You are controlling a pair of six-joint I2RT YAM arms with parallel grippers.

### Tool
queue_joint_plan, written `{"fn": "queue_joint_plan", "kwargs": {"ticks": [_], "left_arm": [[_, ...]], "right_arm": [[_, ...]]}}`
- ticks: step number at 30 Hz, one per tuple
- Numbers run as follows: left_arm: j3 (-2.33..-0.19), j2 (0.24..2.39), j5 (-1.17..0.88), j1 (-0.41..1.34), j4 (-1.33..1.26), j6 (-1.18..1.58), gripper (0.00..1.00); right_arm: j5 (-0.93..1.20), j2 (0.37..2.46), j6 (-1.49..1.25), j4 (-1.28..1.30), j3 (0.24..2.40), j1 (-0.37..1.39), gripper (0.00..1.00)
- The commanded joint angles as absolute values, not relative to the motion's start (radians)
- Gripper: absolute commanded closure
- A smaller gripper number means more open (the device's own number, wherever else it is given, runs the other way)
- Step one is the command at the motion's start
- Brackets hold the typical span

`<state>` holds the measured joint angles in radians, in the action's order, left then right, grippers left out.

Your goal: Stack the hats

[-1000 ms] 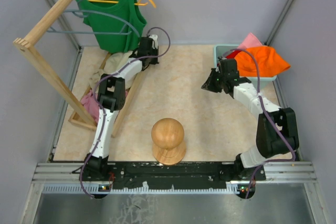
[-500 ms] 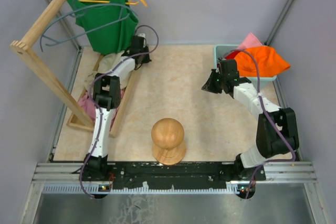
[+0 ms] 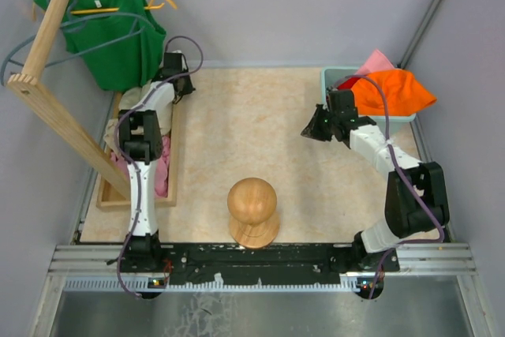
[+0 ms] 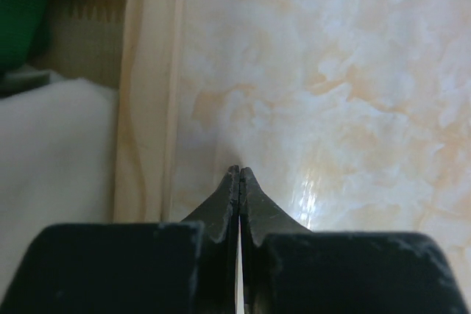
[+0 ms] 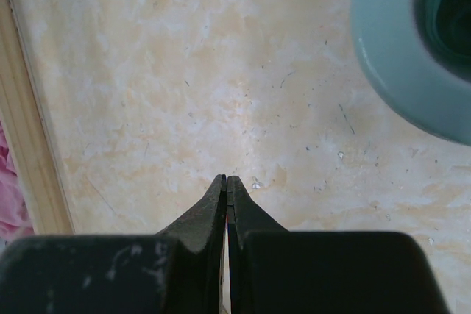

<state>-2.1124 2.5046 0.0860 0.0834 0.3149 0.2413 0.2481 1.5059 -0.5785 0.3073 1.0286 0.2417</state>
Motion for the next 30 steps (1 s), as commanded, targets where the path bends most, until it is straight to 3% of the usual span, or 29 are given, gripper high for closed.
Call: {"fn": "queue_joint_plan", "kwargs": {"ticks": [1, 16, 23, 30], "left_arm": [[-2.042, 2.383, 0.041, 0.097, 0.381, 0.25, 1.0], [-1.351, 1.873, 0.063, 0.245, 0.461, 0.51, 1.0], [-1.25, 1.564, -0.089, 0.248, 0.193, 0.394, 0.99], [-1.368, 1.44, -0.164, 0.25, 0.26, 0.314, 0.84]], "right_arm": [[0.262, 1.498, -0.578, 0.295, 1.081, 0.268, 1.0], [0.376, 1.423, -0.578, 0.219, 1.011, 0.331, 1.0], [0.539, 1.543, -0.591, 0.07, 1.036, 0.421, 1.0], [0.734, 1.879, -0.615, 0.001, 1.231, 0.504, 1.0]]}}
